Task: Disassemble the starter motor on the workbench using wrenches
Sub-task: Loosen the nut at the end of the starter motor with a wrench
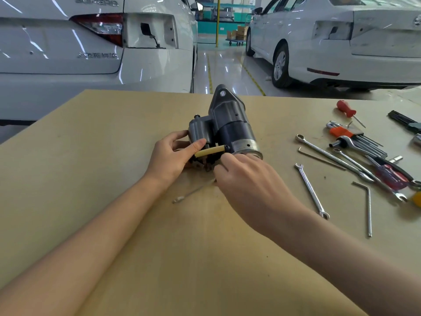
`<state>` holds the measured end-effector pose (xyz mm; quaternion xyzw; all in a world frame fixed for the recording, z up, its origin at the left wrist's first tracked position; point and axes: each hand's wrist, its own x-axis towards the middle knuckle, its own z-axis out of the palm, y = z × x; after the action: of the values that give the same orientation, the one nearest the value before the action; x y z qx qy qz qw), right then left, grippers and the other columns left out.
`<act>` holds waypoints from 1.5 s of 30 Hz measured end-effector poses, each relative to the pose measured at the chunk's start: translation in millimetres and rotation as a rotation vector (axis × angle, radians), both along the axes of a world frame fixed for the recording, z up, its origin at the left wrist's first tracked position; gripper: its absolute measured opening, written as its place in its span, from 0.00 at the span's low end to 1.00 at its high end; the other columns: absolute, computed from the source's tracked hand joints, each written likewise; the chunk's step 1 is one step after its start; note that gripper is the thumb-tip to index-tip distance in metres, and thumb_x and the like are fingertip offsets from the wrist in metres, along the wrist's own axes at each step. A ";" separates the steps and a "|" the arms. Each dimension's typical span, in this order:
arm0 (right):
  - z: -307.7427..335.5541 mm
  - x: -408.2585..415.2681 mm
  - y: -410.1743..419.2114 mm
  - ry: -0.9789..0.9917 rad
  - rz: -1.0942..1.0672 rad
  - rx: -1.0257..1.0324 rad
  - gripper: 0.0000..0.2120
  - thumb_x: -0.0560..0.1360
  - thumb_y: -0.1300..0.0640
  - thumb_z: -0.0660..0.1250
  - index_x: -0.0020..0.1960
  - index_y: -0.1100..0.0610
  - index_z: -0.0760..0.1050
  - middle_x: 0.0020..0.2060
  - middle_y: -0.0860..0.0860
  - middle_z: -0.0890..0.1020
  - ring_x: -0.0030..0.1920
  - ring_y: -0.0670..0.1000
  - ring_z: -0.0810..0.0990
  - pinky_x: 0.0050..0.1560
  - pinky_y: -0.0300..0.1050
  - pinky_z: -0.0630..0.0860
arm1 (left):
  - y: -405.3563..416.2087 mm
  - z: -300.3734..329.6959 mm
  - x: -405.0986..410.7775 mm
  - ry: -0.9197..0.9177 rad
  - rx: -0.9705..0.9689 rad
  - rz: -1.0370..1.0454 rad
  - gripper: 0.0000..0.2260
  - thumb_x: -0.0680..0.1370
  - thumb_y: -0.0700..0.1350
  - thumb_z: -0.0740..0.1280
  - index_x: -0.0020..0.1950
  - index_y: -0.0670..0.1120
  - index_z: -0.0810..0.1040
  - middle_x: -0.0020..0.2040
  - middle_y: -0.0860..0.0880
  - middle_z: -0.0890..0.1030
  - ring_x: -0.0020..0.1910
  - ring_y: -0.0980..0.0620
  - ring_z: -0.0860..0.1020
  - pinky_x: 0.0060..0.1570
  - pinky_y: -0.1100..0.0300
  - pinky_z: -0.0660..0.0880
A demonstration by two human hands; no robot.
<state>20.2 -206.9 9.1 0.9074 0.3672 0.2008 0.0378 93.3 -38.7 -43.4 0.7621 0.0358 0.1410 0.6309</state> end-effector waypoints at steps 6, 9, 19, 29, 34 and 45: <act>-33.0 -12.3 -25.7 0.424 0.136 0.854 0.11 0.79 0.55 0.63 0.41 0.59 0.77 0.32 0.49 0.78 0.31 0.47 0.73 0.33 0.39 0.71 | 1.0 -1.6 1.4 -0.014 0.007 0.007 0.27 0.72 0.52 0.74 0.68 0.45 0.74 0.51 0.50 0.83 0.45 0.58 0.81 0.36 0.71 0.74; -34.1 -5.8 -23.3 1.035 -0.085 1.602 0.10 0.79 0.60 0.63 0.42 0.61 0.78 0.29 0.53 0.80 0.28 0.50 0.79 0.30 0.40 0.75 | 1.0 -1.1 1.5 -0.017 0.003 0.013 0.27 0.72 0.52 0.73 0.69 0.45 0.73 0.52 0.49 0.82 0.45 0.59 0.81 0.35 0.72 0.74; -22.5 8.3 -29.7 1.365 -0.135 2.234 0.11 0.79 0.64 0.58 0.41 0.62 0.76 0.29 0.56 0.81 0.29 0.51 0.82 0.29 0.38 0.78 | 0.0 -0.3 0.4 -0.034 0.024 0.011 0.26 0.73 0.51 0.72 0.69 0.45 0.74 0.49 0.52 0.82 0.38 0.68 0.79 0.33 0.75 0.71; -26.7 16.9 -33.6 1.293 -0.109 2.224 0.09 0.79 0.62 0.60 0.44 0.64 0.76 0.31 0.58 0.83 0.32 0.52 0.84 0.31 0.39 0.79 | -0.8 0.0 0.2 -0.034 -0.005 0.003 0.26 0.73 0.50 0.72 0.69 0.44 0.73 0.49 0.51 0.82 0.38 0.67 0.80 0.32 0.74 0.72; -18.0 21.8 -37.1 0.817 -0.090 1.697 0.07 0.78 0.61 0.64 0.43 0.62 0.77 0.30 0.56 0.82 0.32 0.54 0.83 0.34 0.43 0.79 | -1.5 0.4 -0.7 -0.035 -0.001 0.004 0.26 0.73 0.50 0.73 0.69 0.44 0.74 0.49 0.51 0.82 0.39 0.65 0.81 0.33 0.74 0.72; -12.6 13.7 -2.6 -0.083 0.035 0.100 0.07 0.68 0.65 0.74 0.39 0.58 0.76 0.36 0.53 0.76 0.35 0.53 0.76 0.37 0.46 0.75 | -0.2 0.1 2.3 -0.015 -0.012 0.008 0.25 0.72 0.50 0.74 0.66 0.46 0.75 0.48 0.51 0.83 0.38 0.64 0.81 0.33 0.73 0.73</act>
<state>33.9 -209.5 -3.5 0.8925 0.3708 0.2569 0.0040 95.6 -38.9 -43.3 0.7572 0.0348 0.1489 0.6350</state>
